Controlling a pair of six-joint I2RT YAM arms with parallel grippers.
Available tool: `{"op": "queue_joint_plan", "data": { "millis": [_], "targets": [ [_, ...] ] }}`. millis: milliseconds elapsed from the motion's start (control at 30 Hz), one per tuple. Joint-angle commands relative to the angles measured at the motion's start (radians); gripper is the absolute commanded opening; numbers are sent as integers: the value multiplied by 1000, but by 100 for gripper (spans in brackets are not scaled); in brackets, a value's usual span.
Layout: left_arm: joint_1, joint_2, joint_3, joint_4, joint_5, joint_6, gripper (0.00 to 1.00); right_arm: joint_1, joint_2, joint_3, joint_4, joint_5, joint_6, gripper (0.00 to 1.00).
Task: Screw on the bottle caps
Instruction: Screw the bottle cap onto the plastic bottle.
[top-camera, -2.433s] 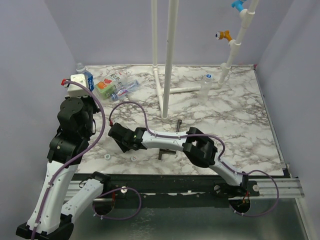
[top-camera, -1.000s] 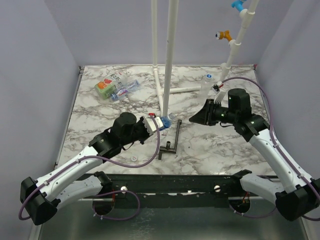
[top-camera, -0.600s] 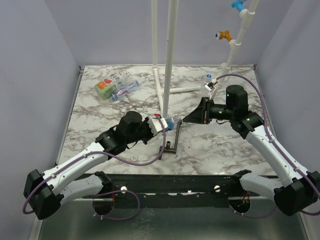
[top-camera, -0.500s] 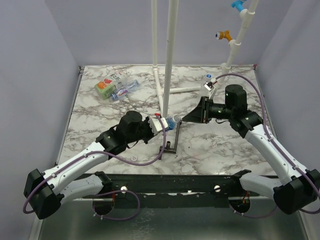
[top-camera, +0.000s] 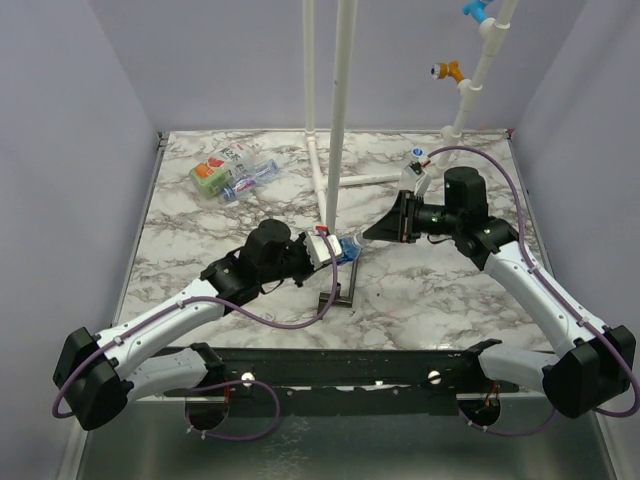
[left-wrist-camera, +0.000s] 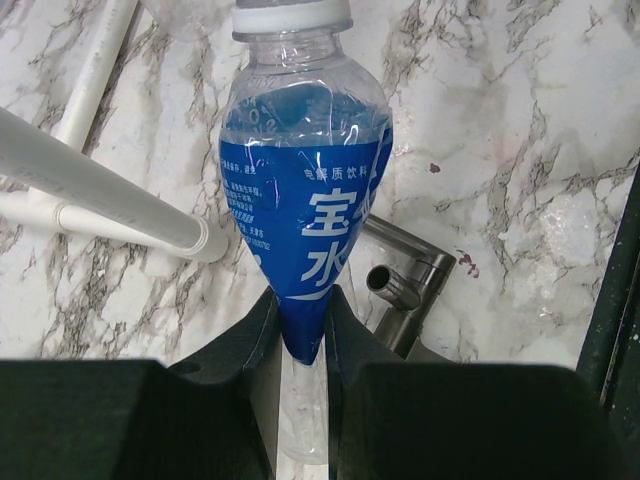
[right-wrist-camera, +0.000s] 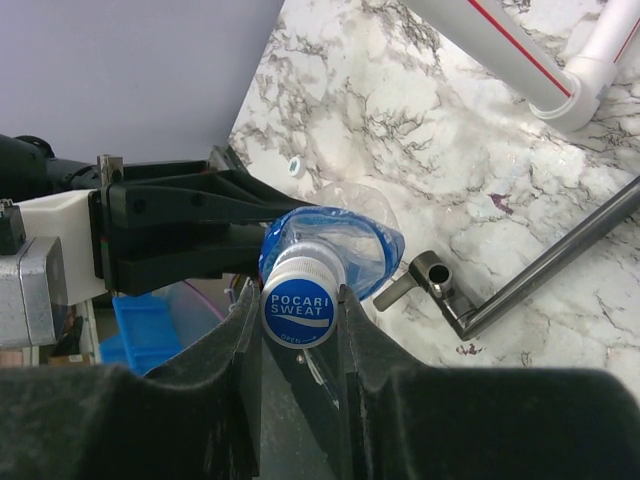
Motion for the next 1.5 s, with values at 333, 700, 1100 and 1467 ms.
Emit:
{"op": "queue_joint_plan", "data": {
  "millis": [333, 700, 1100, 1467],
  "targets": [
    [-14, 46, 51, 100, 66, -25, 0, 4, 9, 33, -107, 49, -108, 7],
    [-23, 88, 53, 213, 37, -40, 0, 55, 32, 66, -204, 87, -128, 7],
    [-127, 132, 4, 453, -233, -45, 0, 74, 67, 127, -323, 254, -13, 7],
    [-257, 166, -31, 649, -543, 33, 0, 77, 131, 187, -457, 402, 285, 6]
  ]
}}
